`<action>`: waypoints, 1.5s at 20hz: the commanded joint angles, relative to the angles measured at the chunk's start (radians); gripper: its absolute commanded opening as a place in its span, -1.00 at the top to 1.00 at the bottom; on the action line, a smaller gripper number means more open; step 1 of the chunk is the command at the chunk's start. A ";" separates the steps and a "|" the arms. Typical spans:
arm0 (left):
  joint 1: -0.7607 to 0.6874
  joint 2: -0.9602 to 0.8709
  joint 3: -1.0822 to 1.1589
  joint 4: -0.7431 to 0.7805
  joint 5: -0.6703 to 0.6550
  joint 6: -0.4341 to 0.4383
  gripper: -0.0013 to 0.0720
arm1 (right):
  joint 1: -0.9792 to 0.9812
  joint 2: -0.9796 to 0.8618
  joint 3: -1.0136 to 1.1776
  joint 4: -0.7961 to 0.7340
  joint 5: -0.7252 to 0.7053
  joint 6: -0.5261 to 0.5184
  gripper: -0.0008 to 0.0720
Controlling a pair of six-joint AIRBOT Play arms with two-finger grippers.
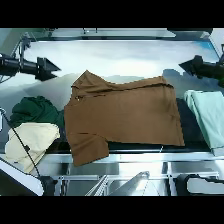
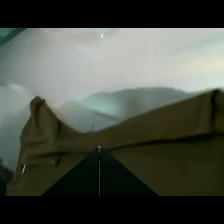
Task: Fold the shirts.
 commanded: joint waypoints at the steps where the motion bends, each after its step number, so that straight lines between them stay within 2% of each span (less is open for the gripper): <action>1: 0.016 0.090 -0.256 0.022 -0.121 -0.024 -0.77 | -0.045 0.082 -0.089 -0.233 0.230 0.167 0.92; 3: 0.012 0.206 -0.510 0.026 -0.096 0.051 -0.77 | -0.045 0.183 -0.232 -0.442 0.255 0.224 0.92; 5: 0.039 0.317 -0.711 0.100 -0.028 0.081 -0.77 | -0.065 0.284 -0.368 -0.566 0.214 0.269 0.92; 7: 0.079 0.427 -0.879 0.227 0.070 0.047 -0.77 | -0.106 0.367 -0.478 -0.567 0.180 0.268 0.92; 11: 0.120 0.570 -1.085 0.295 0.197 0.005 -0.77 | -0.138 0.449 -0.564 -0.565 0.154 0.267 0.92; 14: 0.081 0.595 -1.162 0.308 0.254 0.005 -0.77 | -0.138 0.459 -0.565 -0.541 0.154 0.256 0.92; 17: 0.015 0.594 -1.204 0.309 0.375 0.002 -0.77 | -0.138 0.459 -0.565 -0.487 0.154 0.225 0.92; 24: -0.074 0.594 -1.207 0.283 0.525 -0.013 -0.76 | -0.138 0.459 -0.565 -0.470 0.150 0.221 0.92; 25: -0.097 0.594 -1.207 0.260 0.533 -0.012 -0.71 | -0.138 0.459 -0.565 -0.470 0.149 0.220 0.92; 26: -0.113 0.594 -1.207 0.247 0.533 -0.011 -0.50 | -0.138 0.459 -0.565 -0.470 0.149 0.219 0.92; 30: -0.127 0.594 -1.207 0.254 0.494 0.004 -0.47 | -0.139 0.458 -0.565 -0.474 0.126 0.218 0.92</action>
